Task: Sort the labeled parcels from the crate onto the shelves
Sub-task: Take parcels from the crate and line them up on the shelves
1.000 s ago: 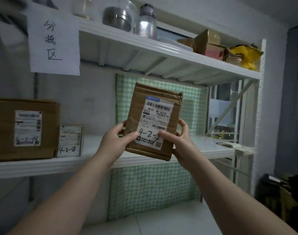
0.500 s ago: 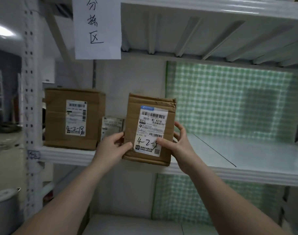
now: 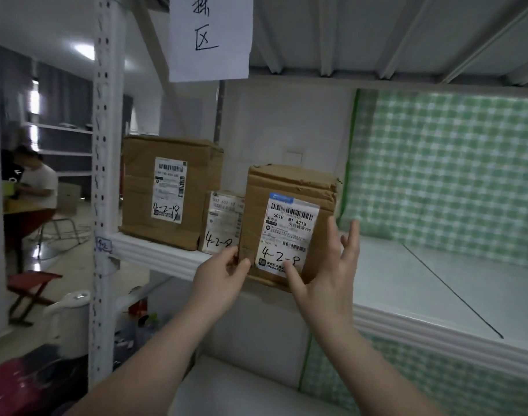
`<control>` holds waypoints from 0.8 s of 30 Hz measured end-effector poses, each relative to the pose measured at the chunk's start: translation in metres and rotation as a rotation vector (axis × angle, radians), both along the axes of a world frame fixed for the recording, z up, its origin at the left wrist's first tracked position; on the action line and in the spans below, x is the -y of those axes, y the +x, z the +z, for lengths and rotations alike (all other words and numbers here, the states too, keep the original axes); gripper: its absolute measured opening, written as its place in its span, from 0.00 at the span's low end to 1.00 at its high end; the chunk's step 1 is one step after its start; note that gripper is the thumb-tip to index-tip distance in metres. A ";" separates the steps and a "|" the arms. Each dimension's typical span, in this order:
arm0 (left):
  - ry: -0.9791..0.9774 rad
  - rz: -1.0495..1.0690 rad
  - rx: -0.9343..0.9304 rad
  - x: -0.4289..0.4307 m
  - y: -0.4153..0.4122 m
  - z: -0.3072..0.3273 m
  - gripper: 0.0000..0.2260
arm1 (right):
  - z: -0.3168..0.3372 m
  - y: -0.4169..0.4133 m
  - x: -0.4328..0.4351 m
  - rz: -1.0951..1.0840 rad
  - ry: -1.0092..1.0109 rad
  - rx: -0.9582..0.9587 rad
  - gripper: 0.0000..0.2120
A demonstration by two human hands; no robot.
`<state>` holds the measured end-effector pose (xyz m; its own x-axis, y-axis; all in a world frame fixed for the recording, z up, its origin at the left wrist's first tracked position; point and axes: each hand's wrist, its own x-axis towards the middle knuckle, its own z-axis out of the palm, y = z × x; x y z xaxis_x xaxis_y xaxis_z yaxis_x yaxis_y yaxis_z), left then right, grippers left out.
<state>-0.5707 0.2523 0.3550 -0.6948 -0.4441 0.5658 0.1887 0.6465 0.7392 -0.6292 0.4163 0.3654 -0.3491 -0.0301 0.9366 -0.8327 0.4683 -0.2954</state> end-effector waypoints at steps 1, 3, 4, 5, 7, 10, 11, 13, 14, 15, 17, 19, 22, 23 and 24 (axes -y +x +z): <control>-0.027 0.017 0.016 0.001 -0.003 0.001 0.03 | -0.002 0.000 0.003 -0.037 0.044 -0.087 0.47; -0.070 0.044 0.024 0.004 -0.008 0.003 0.01 | -0.005 -0.002 0.010 -0.097 0.129 -0.185 0.44; -0.089 0.050 0.019 0.005 -0.011 0.005 0.01 | -0.005 -0.004 0.013 -0.111 0.149 -0.174 0.43; -0.103 0.054 0.013 0.007 -0.013 0.006 0.04 | -0.005 -0.006 0.016 -0.118 0.150 -0.127 0.43; -0.141 0.069 0.018 0.014 -0.015 0.006 0.10 | -0.006 -0.011 0.022 -0.132 0.123 -0.017 0.44; -0.205 0.095 0.046 0.030 -0.015 0.001 0.13 | -0.007 -0.018 0.030 -0.177 0.118 0.070 0.48; -0.214 0.090 0.054 0.036 -0.015 -0.001 0.14 | -0.007 -0.021 0.033 -0.187 0.113 0.095 0.49; -0.240 0.063 0.059 0.046 -0.016 -0.002 0.14 | -0.007 -0.024 0.039 -0.202 0.101 0.134 0.51; -0.254 0.047 0.054 0.049 -0.017 -0.003 0.14 | -0.007 -0.026 0.041 -0.208 0.095 0.147 0.51; -0.263 0.033 0.050 0.052 -0.018 -0.003 0.14 | -0.007 -0.027 0.043 -0.212 0.087 0.156 0.51; -0.284 0.019 0.042 0.055 -0.019 -0.005 0.14 | -0.008 -0.029 0.046 -0.210 0.066 0.173 0.52; -0.326 0.015 0.031 0.057 -0.019 -0.007 0.13 | -0.009 -0.030 0.048 -0.196 0.063 0.194 0.52; -0.382 0.015 0.010 0.058 -0.020 -0.010 0.13 | -0.010 -0.031 0.049 -0.185 0.082 0.217 0.52; -0.395 0.018 0.011 0.058 -0.020 -0.010 0.13 | -0.009 -0.031 0.049 -0.186 0.090 0.227 0.52; -0.407 0.021 0.013 0.058 -0.020 -0.011 0.13 | -0.009 -0.031 0.049 -0.189 0.097 0.241 0.53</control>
<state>-0.5912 0.1946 0.3445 -0.6964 -0.1999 0.6892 0.1645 0.8904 0.4245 -0.6599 0.3676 0.3564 -0.5682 -0.0290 0.8224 -0.6402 0.6435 -0.4196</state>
